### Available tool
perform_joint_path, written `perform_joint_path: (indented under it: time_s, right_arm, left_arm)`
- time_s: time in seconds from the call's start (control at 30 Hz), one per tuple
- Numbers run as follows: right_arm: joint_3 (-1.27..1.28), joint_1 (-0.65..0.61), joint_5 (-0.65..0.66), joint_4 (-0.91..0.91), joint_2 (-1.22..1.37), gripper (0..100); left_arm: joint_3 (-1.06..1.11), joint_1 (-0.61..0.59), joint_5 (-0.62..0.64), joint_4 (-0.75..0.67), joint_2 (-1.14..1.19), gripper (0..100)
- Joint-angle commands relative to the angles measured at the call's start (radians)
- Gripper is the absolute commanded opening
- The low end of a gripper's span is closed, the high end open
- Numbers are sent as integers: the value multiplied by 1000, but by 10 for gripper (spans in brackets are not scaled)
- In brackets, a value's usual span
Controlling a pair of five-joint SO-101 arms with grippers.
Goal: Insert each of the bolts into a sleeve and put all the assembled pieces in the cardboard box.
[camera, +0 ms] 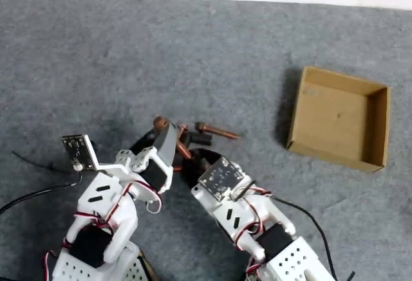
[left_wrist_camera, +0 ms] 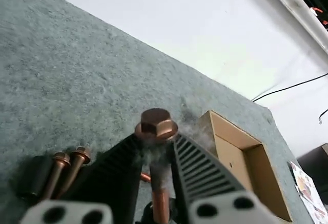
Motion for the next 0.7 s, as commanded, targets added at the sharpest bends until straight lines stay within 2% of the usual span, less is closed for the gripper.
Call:
perform_joint_path:
  time_s: [0.0, 0.57, 0.67]
  right_arm:
    - [148, -21, -3, -16, -25, 5]
    - [148, -15, -3, 13, -25, 5]
    - [148, 8, -3, 13, -25, 5]
  left_arm:
    - [15, 30, -5, -3, 2, 6]
    - [74, 30, -8, -3, 2, 8]
    - [97, 44, -8, -2, 2, 69]
